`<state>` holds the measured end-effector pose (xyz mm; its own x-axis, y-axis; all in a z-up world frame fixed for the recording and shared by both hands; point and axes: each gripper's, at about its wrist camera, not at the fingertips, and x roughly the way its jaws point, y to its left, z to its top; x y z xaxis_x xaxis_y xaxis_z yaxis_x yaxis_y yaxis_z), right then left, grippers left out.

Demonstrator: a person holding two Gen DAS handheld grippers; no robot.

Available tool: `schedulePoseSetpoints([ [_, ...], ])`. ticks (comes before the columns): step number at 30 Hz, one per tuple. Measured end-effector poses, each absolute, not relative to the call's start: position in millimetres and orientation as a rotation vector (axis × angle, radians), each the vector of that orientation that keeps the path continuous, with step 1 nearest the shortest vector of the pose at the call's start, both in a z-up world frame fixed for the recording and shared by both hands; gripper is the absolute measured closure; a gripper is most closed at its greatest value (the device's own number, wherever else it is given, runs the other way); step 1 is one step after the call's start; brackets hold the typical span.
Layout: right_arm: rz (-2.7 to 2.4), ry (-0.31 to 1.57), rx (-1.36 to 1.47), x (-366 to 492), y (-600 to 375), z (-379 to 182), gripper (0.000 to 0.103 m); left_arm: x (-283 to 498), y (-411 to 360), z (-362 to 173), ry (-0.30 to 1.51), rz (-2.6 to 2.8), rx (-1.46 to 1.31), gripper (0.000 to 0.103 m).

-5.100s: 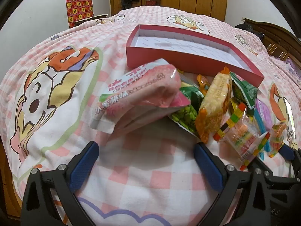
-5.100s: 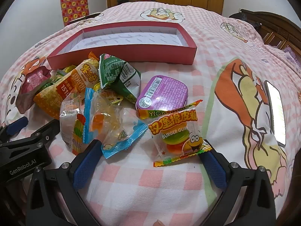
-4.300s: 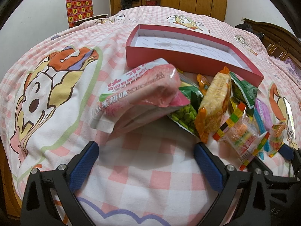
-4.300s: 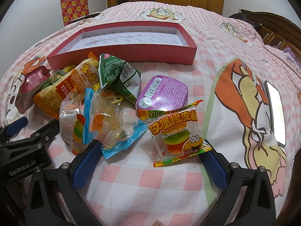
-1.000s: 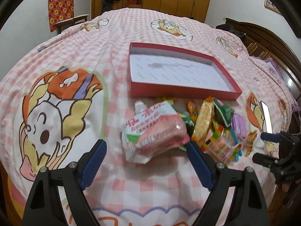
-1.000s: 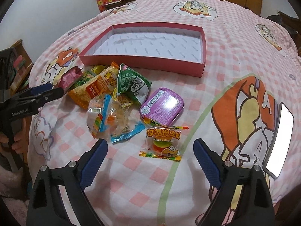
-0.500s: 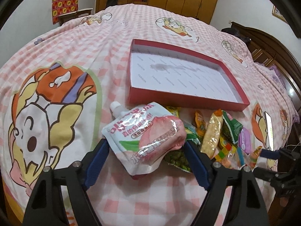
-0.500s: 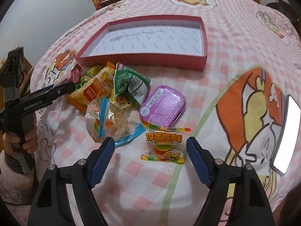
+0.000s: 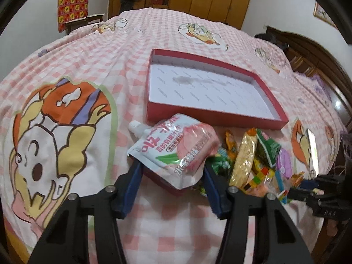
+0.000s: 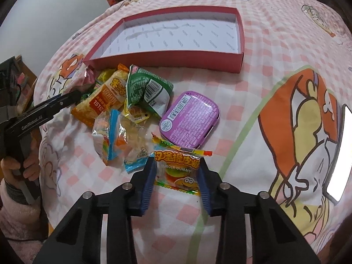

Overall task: Organize snacks
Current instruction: 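Grasp the pink peach pouch with the left tool while the right tool grasps the burger gummy packet, then carry the pink pouch with the left tool while the right tool carries the gummy packet into the box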

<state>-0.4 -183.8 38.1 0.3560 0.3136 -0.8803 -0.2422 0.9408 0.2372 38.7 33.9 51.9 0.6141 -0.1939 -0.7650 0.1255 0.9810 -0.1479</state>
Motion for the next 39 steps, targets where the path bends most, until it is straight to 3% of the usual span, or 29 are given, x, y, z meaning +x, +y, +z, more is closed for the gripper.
schedulePoseSetpoints([
  [39, 0.436, 1.129, 0.032, -12.7, -179.0, 76.2, 0.069, -6.2, 29.3, 98.2, 0.855, -0.279, -0.015, 0.05],
])
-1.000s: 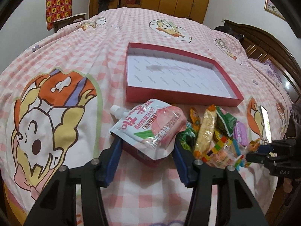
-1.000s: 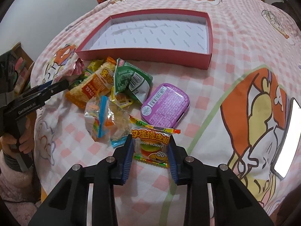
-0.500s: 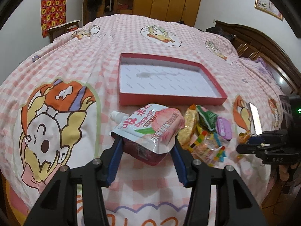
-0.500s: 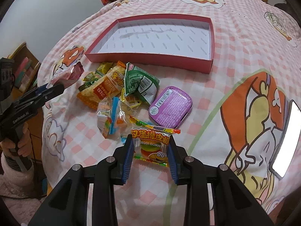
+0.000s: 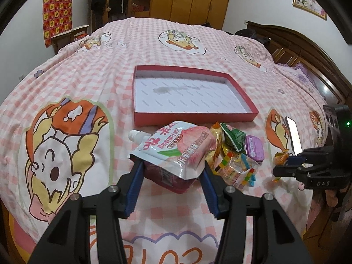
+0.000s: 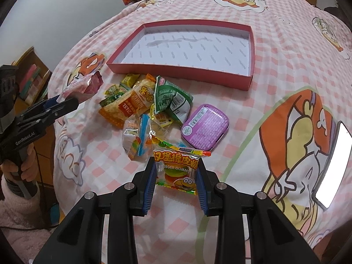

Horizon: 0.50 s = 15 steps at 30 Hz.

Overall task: Organize snacks
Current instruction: 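Carry the pink pouch with the left tool while the right tool carries the gummy packet into the box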

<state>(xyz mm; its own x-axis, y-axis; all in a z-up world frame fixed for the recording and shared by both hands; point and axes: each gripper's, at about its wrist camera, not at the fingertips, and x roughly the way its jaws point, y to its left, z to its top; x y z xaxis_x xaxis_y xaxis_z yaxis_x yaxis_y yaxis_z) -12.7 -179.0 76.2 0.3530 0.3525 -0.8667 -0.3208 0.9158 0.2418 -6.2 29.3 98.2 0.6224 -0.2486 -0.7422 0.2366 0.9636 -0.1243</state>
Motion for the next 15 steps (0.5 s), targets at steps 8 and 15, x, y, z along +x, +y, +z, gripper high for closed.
schedulePoseSetpoints([
  [8, 0.447, 1.123, 0.034, -9.8, -178.3, 85.1, 0.069, -4.3, 30.0, 106.8, 0.84, -0.282, -0.021, 0.05],
  [15, 0.463, 1.137, 0.032, -0.7, -175.5, 93.5, 0.069, 7.1, 23.9, 114.7, 0.843, -0.291, 0.0, 0.05],
])
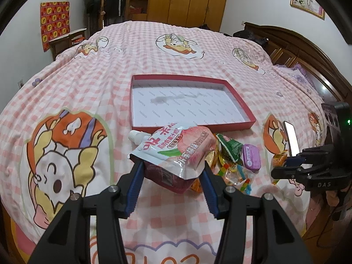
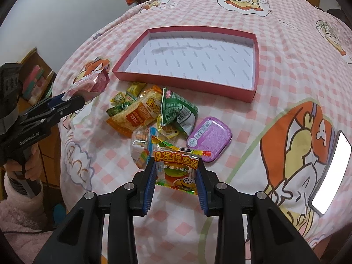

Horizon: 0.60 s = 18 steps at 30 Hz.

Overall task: Organize snacks
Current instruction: 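Carry the pink pouch with the left tool while the right tool carries the gummy packet into the box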

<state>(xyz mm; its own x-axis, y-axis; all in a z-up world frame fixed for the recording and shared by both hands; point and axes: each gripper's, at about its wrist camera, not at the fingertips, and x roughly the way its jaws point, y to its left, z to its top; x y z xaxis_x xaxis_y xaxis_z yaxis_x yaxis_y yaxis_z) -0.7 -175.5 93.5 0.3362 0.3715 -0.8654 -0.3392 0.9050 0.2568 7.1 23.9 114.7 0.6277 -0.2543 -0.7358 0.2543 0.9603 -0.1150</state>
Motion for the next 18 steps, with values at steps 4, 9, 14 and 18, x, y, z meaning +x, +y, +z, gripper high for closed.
schedulePoseSetpoints([
  [4, 0.461, 1.135, 0.014, 6.1, -172.9, 101.0, 0.069, 16.0, 20.4, 119.5, 0.844, -0.291, 0.019, 0.05],
  [9, 0.466, 1.131, 0.004, 15.7, -169.5, 108.9, 0.069, 28.5, 18.3, 123.1, 0.844, -0.284, 0.024, 0.05],
  [14, 0.463, 1.14, 0.009, 29.1, -168.0, 110.7, 0.069, 43.7, 15.2, 126.6, 0.844, -0.277, 0.037, 0.05],
  [18, 0.453, 1.147, 0.015, 40.1, -168.7, 110.9, 0.069, 56.4, 13.2, 128.7, 0.848, -0.268, 0.049, 0.05],
])
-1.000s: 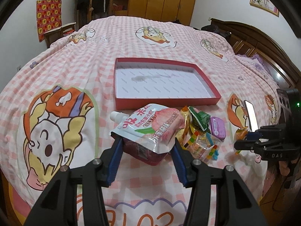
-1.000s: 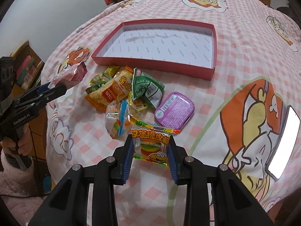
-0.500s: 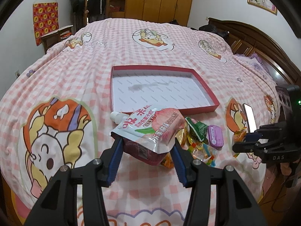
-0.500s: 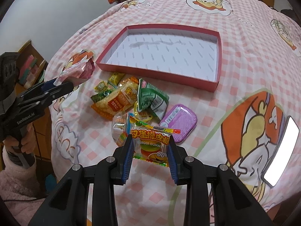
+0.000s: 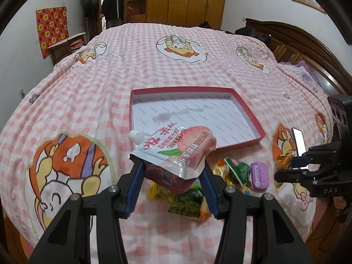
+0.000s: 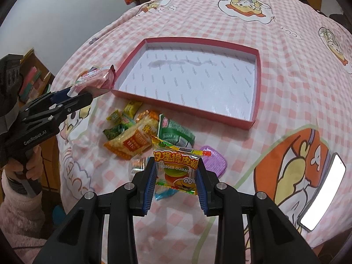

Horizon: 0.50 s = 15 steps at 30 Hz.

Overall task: Organize snacks
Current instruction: 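Carry the pink pouch with the left tool while the right tool carries the gummy packet into the box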

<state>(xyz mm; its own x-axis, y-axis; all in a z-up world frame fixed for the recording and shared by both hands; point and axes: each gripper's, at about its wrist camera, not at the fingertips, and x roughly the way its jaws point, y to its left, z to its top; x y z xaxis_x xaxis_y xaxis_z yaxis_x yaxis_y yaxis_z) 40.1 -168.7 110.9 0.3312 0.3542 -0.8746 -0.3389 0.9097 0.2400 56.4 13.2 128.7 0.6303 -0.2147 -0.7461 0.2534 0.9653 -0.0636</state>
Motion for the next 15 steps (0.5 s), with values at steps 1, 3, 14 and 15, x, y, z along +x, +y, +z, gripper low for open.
schedulePoseSetpoints([
  [1, 0.45, 1.149, 0.017, 42.9, -169.2, 110.9, 0.069, 59.1, 12.7, 129.0, 0.848, -0.266, 0.051, 0.05],
  [3, 0.443, 1.15, 0.016, 49.6, -170.6, 111.1, 0.069, 66.3, 11.2, 129.0, 0.852, -0.259, 0.061, 0.05],
  [14, 0.411, 1.174, 0.048, 96.8, -180.3, 105.2, 0.069, 115.2, 1.9, 113.9, 0.908, -0.244, 0.078, 0.05],
  [15, 0.408, 1.177, 0.057, 102.2, -181.7, 104.4, 0.069, 118.9, 1.4, 112.4, 0.912, -0.244, 0.074, 0.05],
])
